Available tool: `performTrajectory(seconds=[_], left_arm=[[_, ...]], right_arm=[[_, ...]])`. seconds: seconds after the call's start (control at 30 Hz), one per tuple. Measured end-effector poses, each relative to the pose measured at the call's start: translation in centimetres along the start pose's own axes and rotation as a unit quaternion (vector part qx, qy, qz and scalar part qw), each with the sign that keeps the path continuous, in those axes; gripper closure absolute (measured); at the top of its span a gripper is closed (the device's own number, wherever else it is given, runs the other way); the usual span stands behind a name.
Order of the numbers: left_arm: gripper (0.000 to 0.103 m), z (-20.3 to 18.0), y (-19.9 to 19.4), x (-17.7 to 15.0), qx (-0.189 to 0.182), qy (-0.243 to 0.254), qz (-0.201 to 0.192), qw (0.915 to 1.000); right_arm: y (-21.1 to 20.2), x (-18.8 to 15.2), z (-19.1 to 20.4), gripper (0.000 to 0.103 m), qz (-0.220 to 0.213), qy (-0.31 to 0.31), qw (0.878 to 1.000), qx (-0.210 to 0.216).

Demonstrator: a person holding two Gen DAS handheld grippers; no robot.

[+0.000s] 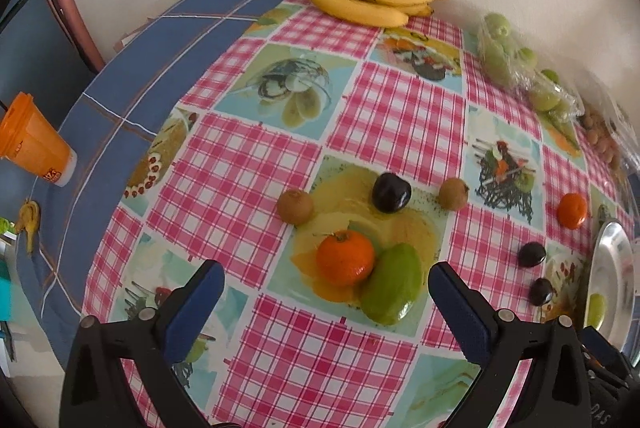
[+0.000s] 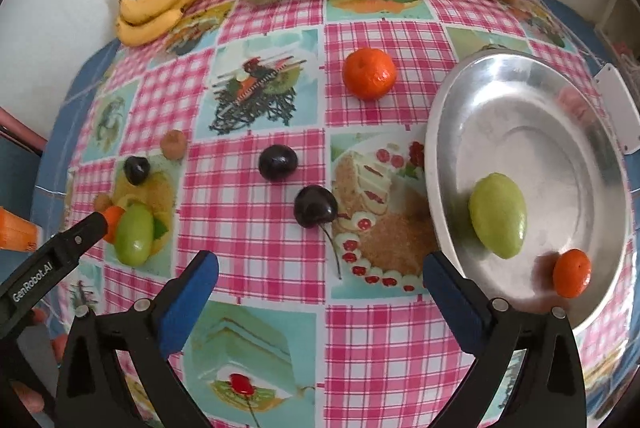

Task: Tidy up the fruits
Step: 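Withdraw both grippers from the bowl toward the remaining fruit, then grasp the dark cherry with the right gripper while the left grasps a tangerine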

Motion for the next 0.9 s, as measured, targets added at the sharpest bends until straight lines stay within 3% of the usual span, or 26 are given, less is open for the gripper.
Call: performTrajectory(seconds=[0.27,0.63,0.7,0.77,0.9], left_arm=[[0.0,0.4,-0.5,1.1,-0.037,-0.013,-0.016,0.9991],[0.001,2.1,1.2,1.9,-0.043,-0.047,0.018,0.9978],[0.002,2.3,1.9,1.9,-0.05,-0.056,0.027,0.9968],[0.007,2.5,2.6,1.8,-0.056,-0.06,0.036,0.996],[0.02,2.8,3.7,1.5,-0.068,-0.072,0.056,0.9935]], right_arm=[[-2.0,1.3,0.0,0.001,-0.046,0.0,0.999,0.021],[-2.3,2.2,0.9,0.002,-0.072,-0.026,0.997,0.023],[-1.7,2.3,1.0,0.008,-0.064,-0.03,0.997,0.019],[-1.0,2.3,0.8,0.027,-0.053,-0.027,0.998,0.017],[0.8,2.1,0.7,0.035,-0.029,-0.028,0.999,0.008]])
Point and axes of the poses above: each gripper's, at about its wrist camera, not at the fingertips, and y roughly the way its jaws point, z to its left, x to its top, the point moved 1 cm from there along y, roughly the way its jaws point, and after that the axes turned 1 degree about x, right-handed, at the moved point
